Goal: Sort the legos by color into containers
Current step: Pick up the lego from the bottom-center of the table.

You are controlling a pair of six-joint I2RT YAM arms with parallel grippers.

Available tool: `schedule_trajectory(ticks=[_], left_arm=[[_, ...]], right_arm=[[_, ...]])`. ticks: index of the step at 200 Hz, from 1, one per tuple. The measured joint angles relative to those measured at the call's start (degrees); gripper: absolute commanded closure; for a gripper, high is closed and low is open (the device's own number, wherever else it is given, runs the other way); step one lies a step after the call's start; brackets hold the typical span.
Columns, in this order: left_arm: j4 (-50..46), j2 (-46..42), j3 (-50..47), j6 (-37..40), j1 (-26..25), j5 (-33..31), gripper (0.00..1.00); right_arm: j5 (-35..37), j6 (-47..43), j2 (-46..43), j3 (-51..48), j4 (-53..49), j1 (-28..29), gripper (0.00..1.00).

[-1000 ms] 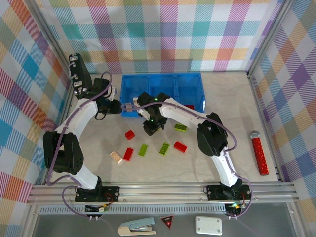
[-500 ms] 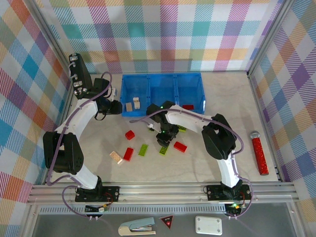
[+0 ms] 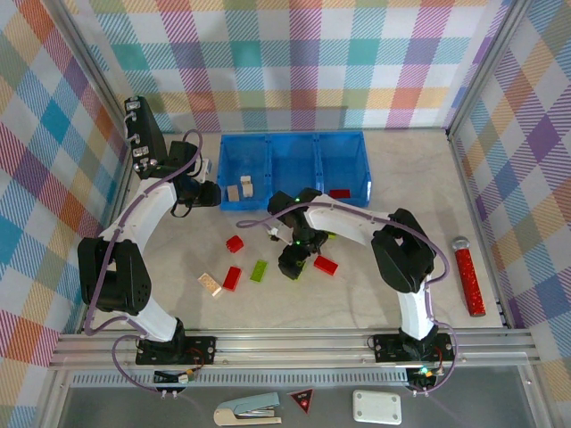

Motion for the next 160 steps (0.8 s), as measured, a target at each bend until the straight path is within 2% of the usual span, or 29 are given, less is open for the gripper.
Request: schedule_trajectory(ticks=[76, 160], left_arm=[[0.0, 0.0, 0.0, 0.0, 0.0, 0.0, 0.57], [0.0, 0.0, 0.0, 0.0, 0.0, 0.0, 0.58]], right_arm=[[2.6, 0.0, 2.2, -0.2, 1.2, 3.3, 0.0], [2.8, -0.3, 4.6, -0.2, 1.2, 3.5, 0.11]])
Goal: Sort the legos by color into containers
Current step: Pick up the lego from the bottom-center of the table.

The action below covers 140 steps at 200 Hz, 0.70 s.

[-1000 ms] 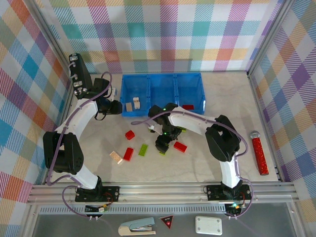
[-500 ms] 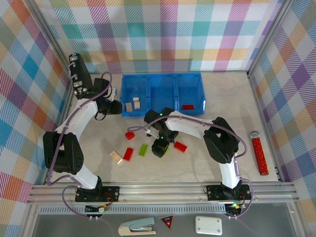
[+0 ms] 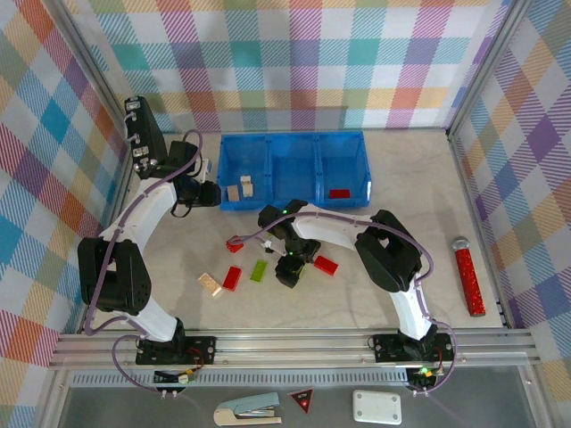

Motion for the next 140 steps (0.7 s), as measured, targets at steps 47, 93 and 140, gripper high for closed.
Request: schedule_trajectory(ticks=[47, 93, 140], left_arm=[[0.0, 0.0, 0.0, 0.0, 0.0, 0.0, 0.57], [0.0, 0.0, 0.0, 0.0, 0.0, 0.0, 0.58], [0.0, 0.0, 0.0, 0.0, 0.0, 0.0, 0.57]], right_arm=[[-0.2, 0.0, 0.5, 0.0, 0.0, 0.0, 0.17], [-0.4, 0.0, 1.1, 0.0, 0.0, 0.0, 0.21], [-0.5, 0.0, 1.1, 0.0, 0.4, 0.0, 0.29]])
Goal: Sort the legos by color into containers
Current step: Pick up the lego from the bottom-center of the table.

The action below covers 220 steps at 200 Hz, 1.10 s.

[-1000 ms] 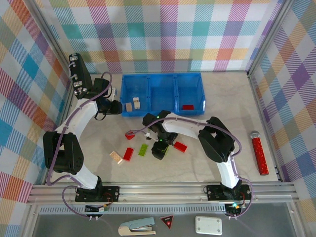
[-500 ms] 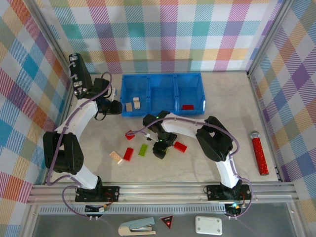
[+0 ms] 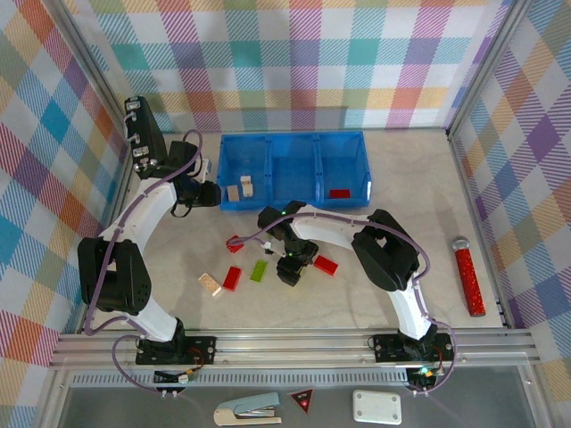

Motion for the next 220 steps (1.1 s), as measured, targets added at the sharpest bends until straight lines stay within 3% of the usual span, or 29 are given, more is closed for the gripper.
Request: schedule_trajectory(ticks=[92, 220], left_arm=[[0.0, 0.0, 0.0, 0.0, 0.0, 0.0, 0.58], [0.0, 0.0, 0.0, 0.0, 0.0, 0.0, 0.58]], right_arm=[[-0.2, 3.6, -0.1, 0.0, -0.1, 0.0, 0.35], [-0.1, 46.0, -0.9, 2.1, -0.1, 0.0, 0.38]])
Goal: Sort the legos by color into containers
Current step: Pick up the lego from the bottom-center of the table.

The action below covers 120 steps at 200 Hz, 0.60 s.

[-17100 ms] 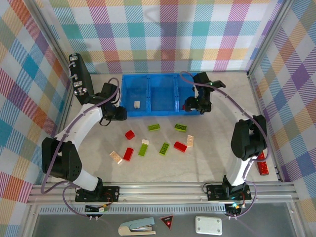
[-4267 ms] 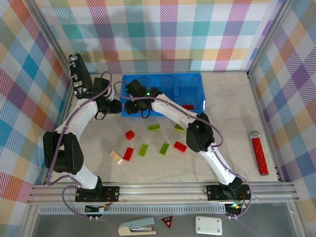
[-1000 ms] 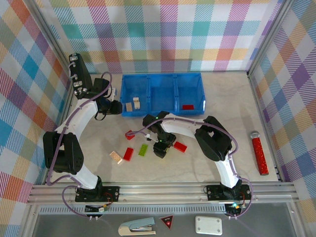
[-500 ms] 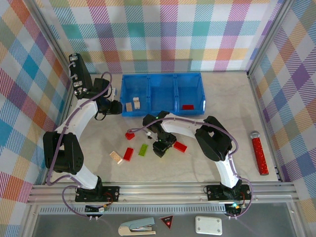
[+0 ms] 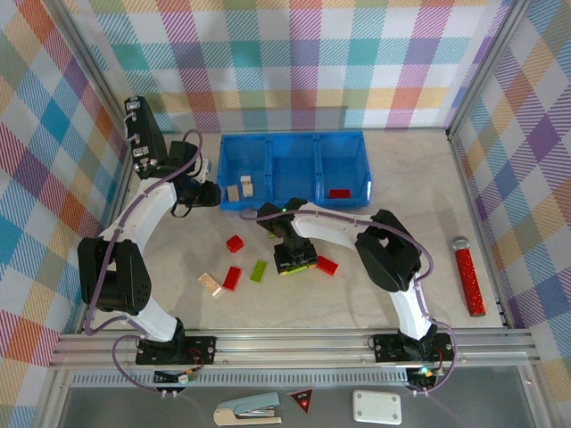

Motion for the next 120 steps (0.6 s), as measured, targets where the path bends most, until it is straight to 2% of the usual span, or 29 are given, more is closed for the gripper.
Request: schedule_trajectory(ticks=[71, 120], left_arm=[[0.0, 0.1, 0.0, 0.2, 0.0, 0.0, 0.58], [0.0, 0.3, 0.0, 0.2, 0.0, 0.0, 0.57]], right_arm=[[1.7, 5.7, -0.9, 4.6, -1.2, -2.3, 0.38], [2.0, 4.8, -0.9, 15.1, -2.0, -5.7, 0.38]])
